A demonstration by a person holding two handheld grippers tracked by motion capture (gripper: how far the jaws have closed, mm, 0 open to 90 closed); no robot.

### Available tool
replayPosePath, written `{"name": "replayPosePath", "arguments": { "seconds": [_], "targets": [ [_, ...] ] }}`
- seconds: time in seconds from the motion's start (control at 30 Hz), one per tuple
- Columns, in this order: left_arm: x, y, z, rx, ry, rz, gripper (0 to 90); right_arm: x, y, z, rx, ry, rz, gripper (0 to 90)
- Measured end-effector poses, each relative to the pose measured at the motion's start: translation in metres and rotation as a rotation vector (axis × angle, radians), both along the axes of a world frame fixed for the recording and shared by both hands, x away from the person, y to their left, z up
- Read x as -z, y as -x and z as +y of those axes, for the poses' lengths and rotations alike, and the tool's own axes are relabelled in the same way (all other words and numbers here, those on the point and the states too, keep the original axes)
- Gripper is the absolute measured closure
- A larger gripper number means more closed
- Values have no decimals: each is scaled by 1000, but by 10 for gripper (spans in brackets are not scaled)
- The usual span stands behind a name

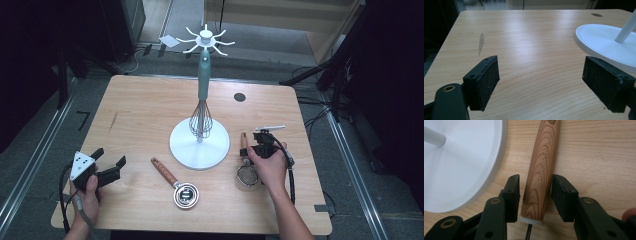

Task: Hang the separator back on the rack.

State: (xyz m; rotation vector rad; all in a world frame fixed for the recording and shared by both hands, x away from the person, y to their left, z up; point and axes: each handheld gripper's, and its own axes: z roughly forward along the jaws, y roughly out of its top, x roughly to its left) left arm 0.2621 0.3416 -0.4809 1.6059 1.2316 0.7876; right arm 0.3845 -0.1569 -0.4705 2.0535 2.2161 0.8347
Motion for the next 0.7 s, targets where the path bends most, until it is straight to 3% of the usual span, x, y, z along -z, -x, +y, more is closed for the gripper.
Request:
{"name": "replayPosePath", "arguments": {
  "seconds": [0.63,0.7],
  "targets": [
    [0,0,0,2,0,0,144,2,-1,4,0,45,12,637],
    [0,0,0,0,-1,1,144,2,-1,5,-20,65,8,637]
  ]
}}
